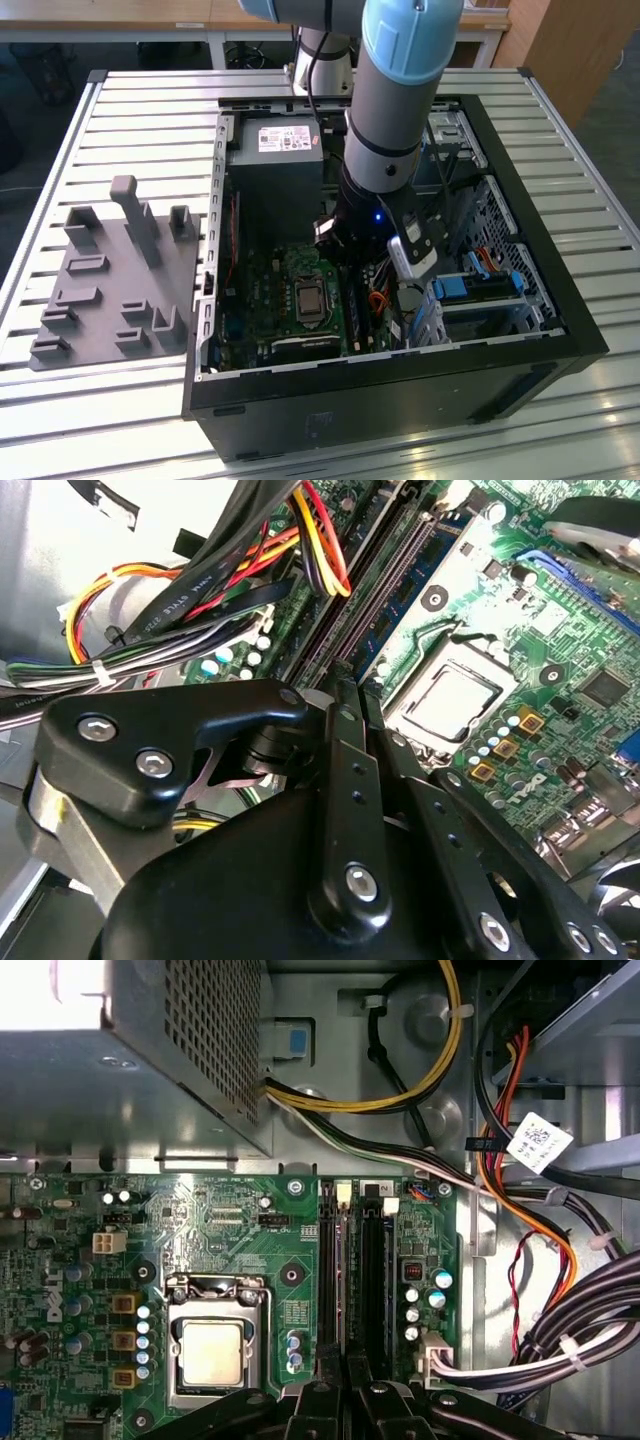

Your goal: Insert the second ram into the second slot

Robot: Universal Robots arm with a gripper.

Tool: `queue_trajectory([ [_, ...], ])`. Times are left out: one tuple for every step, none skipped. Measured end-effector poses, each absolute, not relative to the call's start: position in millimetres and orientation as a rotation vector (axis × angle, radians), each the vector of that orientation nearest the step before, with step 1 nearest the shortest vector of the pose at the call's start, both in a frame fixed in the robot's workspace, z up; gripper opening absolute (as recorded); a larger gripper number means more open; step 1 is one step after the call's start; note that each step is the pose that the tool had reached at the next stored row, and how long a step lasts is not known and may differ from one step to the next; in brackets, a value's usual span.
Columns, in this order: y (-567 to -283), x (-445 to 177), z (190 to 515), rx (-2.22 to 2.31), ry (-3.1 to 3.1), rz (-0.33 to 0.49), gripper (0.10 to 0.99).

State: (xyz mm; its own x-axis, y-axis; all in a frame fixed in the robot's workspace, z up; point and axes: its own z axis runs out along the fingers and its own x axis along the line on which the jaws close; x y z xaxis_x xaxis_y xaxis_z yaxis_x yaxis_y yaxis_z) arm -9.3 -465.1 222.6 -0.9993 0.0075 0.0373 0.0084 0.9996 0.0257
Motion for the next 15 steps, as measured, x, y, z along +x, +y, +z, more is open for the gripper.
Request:
queue_trajectory([
  [-465.1, -9.3, 222.6, -0.013, -3.104, -0.041, 0.137],
  [-465.1, -9.3, 222.6, -0.013, -3.104, -0.041, 0.137],
  [-465.1, -9.2, 222.6, -0.013, -3.104, -0.041, 0.137],
  [-465.1, -9.2, 222.6, -0.013, -3.104, -0.041, 0.137],
  [-465.1, -9.2, 222.8, -0.013, -3.104, -0.041, 0.137],
  [-465.1, -9.2, 223.2, -0.013, -3.104, -0.041, 0.137],
  [-465.1, -9.2, 223.3, -0.013, -3.104, -0.042, 0.137],
  [-465.1, -9.2, 223.4, -0.012, -3.104, -0.043, 0.137],
  [-465.1, -9.2, 223.4, -0.012, -3.104, -0.043, 0.137],
  [-465.1, -9.2, 224.1, -0.012, -3.104, -0.043, 0.137],
  [-465.1, -9.2, 224.7, -0.012, -3.105, -0.042, 0.137],
  [-465.1, -9.2, 224.6, -0.012, -3.105, -0.043, 0.137],
  [-465.1, -9.2, 224.6, -0.012, -3.105, -0.043, 0.137],
  [-465.1, -9.2, 224.6, -0.012, -3.105, -0.043, 0.137],
  [-465.1, -9.2, 224.6, -0.012, -3.105, -0.043, 0.137],
])
